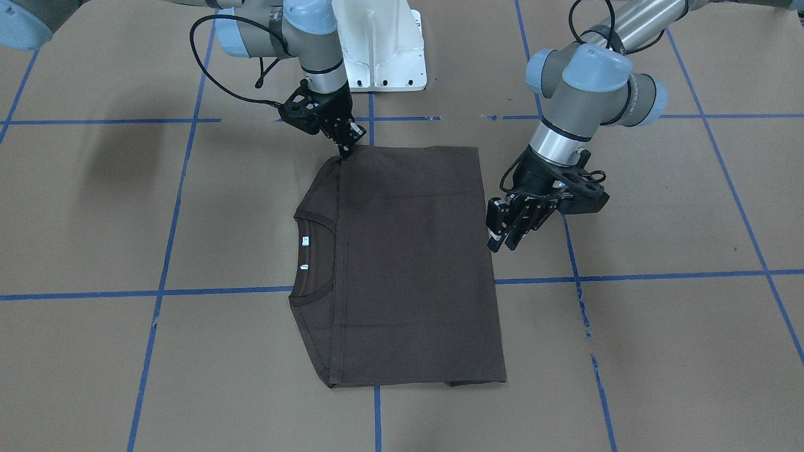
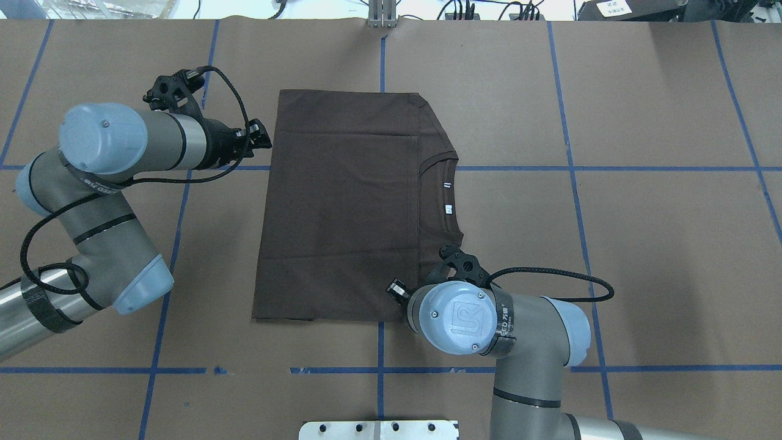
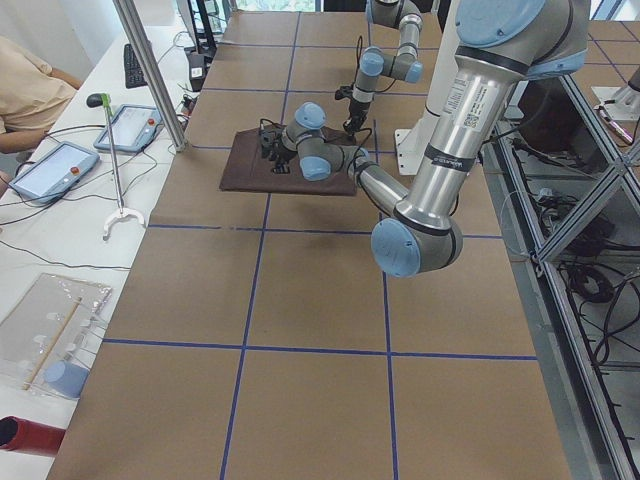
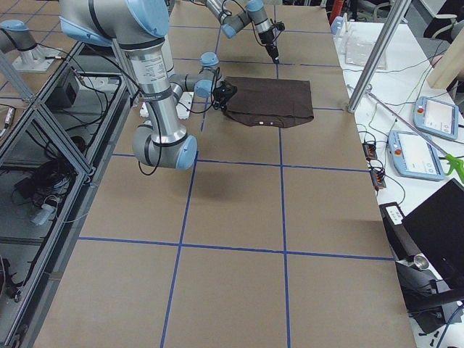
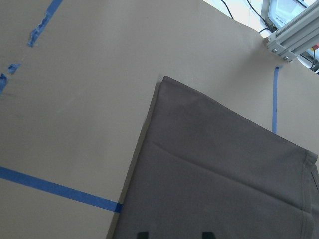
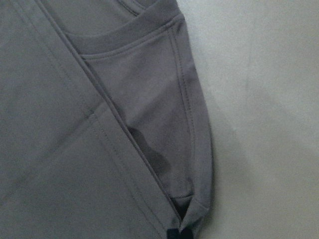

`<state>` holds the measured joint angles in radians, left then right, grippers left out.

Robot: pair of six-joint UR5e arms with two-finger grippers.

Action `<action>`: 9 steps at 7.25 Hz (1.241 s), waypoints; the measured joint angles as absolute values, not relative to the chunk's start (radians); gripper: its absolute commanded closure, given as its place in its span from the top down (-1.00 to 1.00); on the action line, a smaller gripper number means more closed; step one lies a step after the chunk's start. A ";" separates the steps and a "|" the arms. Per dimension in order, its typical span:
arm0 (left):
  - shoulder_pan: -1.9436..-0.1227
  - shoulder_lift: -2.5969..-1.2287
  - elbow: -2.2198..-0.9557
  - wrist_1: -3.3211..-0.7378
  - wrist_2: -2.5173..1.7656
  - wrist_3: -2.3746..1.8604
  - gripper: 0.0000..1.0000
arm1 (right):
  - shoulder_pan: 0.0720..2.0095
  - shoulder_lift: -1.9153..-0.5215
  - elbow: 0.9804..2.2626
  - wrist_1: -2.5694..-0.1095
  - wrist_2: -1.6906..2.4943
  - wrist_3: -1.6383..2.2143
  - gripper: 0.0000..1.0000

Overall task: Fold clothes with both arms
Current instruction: 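Bring the left gripper to the shirt's near corner beside the right gripper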

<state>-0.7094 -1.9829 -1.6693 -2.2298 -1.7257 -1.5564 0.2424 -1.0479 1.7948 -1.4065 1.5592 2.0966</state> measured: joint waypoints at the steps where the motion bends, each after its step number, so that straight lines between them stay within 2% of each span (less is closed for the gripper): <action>1: -0.690 -1.985 -1.677 -2.230 -1.723 -1.606 -0.09 | 0.247 -1.064 1.834 -1.407 1.564 2.096 -1.00; 4: -0.437 -1.968 -1.811 -2.152 -1.581 -1.885 -0.08 | 0.251 -1.134 1.927 -1.408 1.575 2.094 -1.00; 6: -0.283 -1.872 -1.927 -2.095 -1.479 -1.989 0.00 | 0.252 -1.150 1.937 -1.407 1.577 2.094 -1.00; 7: -0.244 -1.823 -1.951 -2.088 -1.455 -2.009 0.07 | 0.252 -1.152 1.938 -1.407 1.577 2.094 -1.00; 9: -0.212 -1.756 -1.962 -2.084 -1.439 -2.036 0.08 | 0.252 -1.152 1.940 -1.407 1.576 2.094 -1.00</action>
<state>-0.2125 -1.7562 -1.9617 -2.0840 -1.4392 -2.0359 0.2517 -1.1525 1.9398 -1.4067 1.5759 2.0939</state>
